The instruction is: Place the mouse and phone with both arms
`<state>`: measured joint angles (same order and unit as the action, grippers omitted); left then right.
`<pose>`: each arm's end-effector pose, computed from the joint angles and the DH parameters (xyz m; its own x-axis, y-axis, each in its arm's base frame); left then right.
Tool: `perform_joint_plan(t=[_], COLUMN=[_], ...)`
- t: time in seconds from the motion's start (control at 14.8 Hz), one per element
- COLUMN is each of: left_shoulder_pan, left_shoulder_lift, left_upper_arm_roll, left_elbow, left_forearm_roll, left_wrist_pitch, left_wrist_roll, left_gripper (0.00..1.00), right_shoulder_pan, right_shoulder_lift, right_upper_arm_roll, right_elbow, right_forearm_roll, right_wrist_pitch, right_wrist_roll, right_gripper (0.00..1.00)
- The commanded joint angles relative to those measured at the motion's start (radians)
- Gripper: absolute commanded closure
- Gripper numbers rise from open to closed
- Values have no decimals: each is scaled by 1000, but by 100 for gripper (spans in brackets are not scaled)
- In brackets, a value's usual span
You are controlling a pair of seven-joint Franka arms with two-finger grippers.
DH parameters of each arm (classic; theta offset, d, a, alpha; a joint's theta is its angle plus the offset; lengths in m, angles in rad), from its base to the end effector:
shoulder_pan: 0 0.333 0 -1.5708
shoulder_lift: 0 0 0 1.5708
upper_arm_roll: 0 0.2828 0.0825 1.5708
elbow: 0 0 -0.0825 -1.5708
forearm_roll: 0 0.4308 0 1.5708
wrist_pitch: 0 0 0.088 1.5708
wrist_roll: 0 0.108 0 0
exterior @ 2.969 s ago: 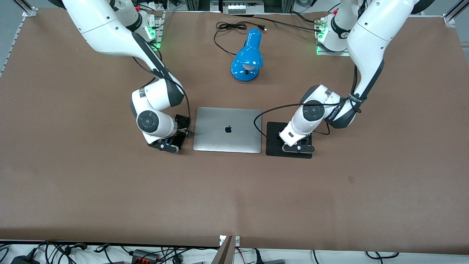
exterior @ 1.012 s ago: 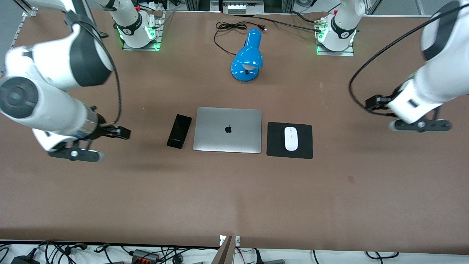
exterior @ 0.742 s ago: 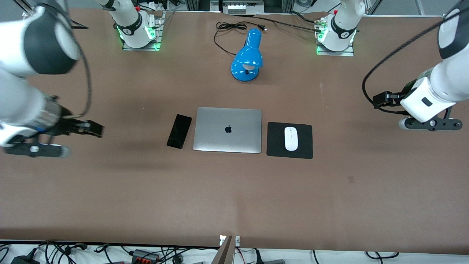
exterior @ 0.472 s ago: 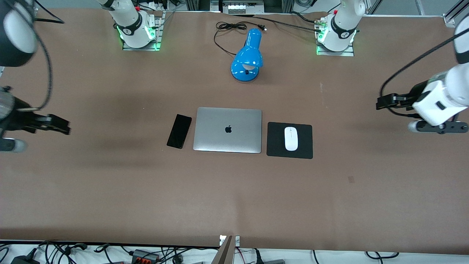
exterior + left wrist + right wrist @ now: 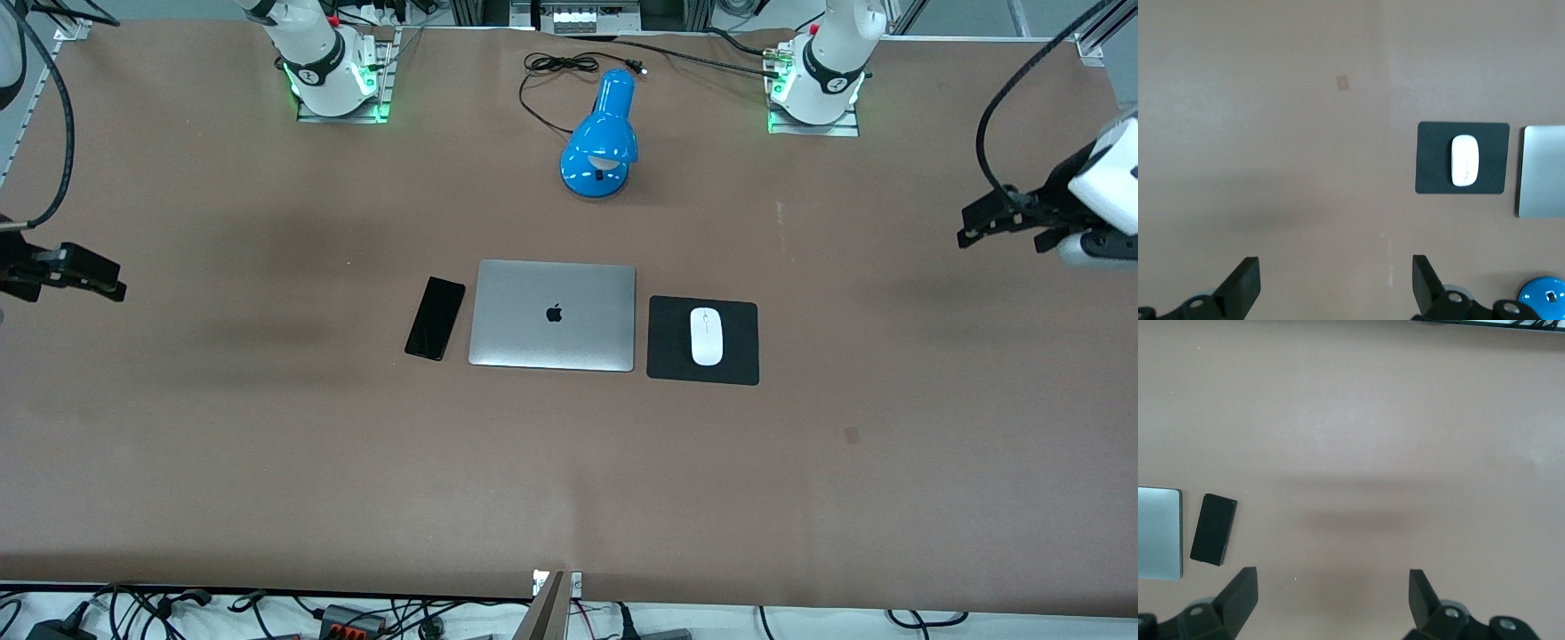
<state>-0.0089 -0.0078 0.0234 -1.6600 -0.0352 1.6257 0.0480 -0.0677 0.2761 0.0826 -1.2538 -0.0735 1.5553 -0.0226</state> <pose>0.6015 0.0051 0.5534 0.9992 -0.0315 -0.0248 -0.0306 -0.9989 0.0365 0.6741 -0.0056 0.5776 0.9992 0.0326 0.0251 0.0313 -0.9982 0.0515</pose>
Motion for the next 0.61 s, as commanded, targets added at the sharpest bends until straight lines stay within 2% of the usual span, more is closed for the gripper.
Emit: perform_joint_plan(t=[0.0, 0.07, 0.2, 0.34, 0.54], left_shoulder_pan=[6, 6, 6, -5, -6], left_shoulder_lift=[-23, -17, 9, 32, 32], left_upper_arm_roll=[-3, -5, -7, -8, -10], left_elbow=[-40, -32, -6, 29, 32], left_forearm_roll=[15, 15, 14, 15, 15], left_wrist_pitch=[-25, -30, -29, -29, -32], left_wrist_roll=[27, 24, 21, 21, 23], left_gripper=[0, 0, 0, 0, 0], right_shoulder_pan=[-6, -6, -14, -15, -20], right_shoulder_lift=[-196, -243, -282, -294, -282], right_upper_arm_roll=[0, -1, -1, -1, -1], right_elbow=[-296, -365, -420, -431, -409], right_forearm_roll=[15, 15, 15, 17, 18], right_wrist_pitch=[145, 182, 189, 151, 140], right_wrist_roll=[-5, -4, 4, 62, 52], right_gripper=[0, 0, 0, 0, 0])
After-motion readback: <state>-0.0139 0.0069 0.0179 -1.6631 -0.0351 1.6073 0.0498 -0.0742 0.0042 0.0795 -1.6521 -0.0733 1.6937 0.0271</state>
